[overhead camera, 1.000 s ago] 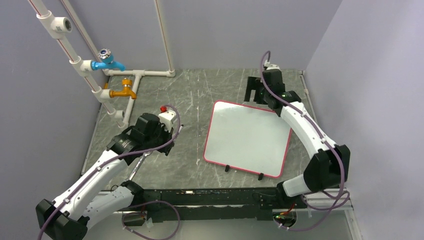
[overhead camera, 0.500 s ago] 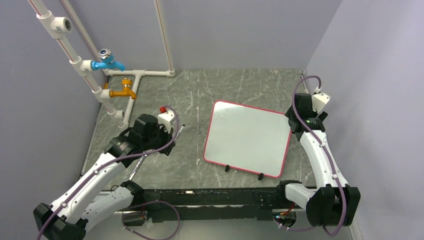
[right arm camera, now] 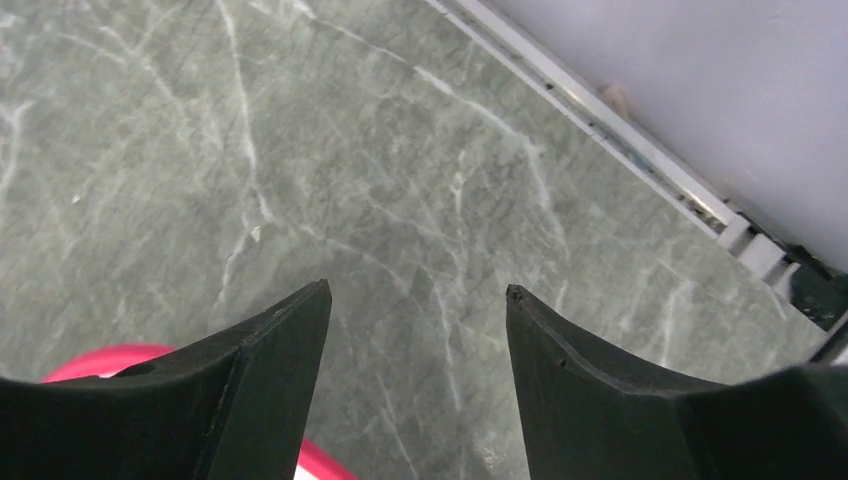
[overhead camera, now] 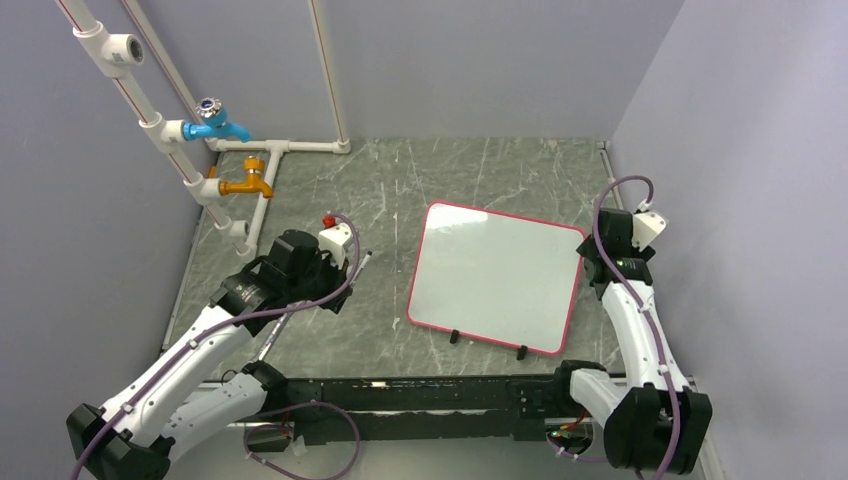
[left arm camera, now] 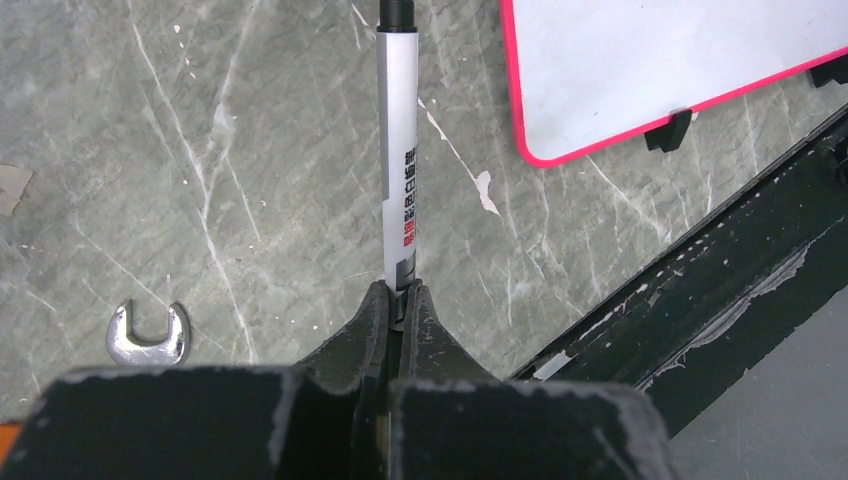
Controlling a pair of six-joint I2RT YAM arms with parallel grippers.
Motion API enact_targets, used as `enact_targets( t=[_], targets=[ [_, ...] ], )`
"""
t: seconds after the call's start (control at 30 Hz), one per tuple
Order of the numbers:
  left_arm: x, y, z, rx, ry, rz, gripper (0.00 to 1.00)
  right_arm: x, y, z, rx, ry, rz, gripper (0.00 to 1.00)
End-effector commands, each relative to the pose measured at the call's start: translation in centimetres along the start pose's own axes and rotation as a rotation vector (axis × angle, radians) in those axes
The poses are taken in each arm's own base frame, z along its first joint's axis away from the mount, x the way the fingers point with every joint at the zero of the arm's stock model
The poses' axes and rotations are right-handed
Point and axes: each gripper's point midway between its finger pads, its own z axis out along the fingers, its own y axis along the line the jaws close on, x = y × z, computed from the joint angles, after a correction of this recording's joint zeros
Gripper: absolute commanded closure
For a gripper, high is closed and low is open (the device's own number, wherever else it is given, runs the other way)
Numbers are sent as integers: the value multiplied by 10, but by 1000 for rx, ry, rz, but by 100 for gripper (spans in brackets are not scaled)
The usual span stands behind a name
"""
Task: Write a sentence on the whiteboard
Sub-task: Move the whiteboard to the center of the board.
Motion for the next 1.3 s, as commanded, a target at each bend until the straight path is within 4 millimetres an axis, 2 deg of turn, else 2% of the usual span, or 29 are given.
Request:
enact_targets(
  t=[0.0, 0.17, 0.3, 0.5, 0.7, 0.83, 1.03, 1.1, 1.2, 1.27],
  targets=[
    [-10, -1, 1, 5, -39, 20, 100, 6, 26, -8, -186, 11, -1, 33],
    [-9, -1, 1, 3, -38, 20, 100, 32, 42, -17, -349, 60, -34, 34],
    [-9, -1, 1, 6, -37, 21, 100, 41, 54, -27, -437, 94, -12, 35],
    [-10, -1, 1, 6, -39, 22, 100, 56, 55, -26, -437, 151, 23, 35],
    [-9, -3, 2, 12, -37, 23, 100, 59, 59, -28, -452, 165, 85, 35],
    [-9, -3, 2, 12, -35, 24, 100, 49, 45, -24, -355, 133, 143, 36],
    [-9, -3, 2, 11, -32, 26, 100, 7, 34, -30, -332, 28, 253, 38],
    [-8, -3, 3, 11, -31, 26, 100, -1, 29, -28, -327, 26, 304, 39],
    [-9, -3, 2, 9, -34, 27, 100, -1, 30, -17, -370, 79, 383, 39],
    [-9, -4, 2, 11, -34, 28, 100, 9, 33, -6, -420, 173, 442, 41]
  ],
)
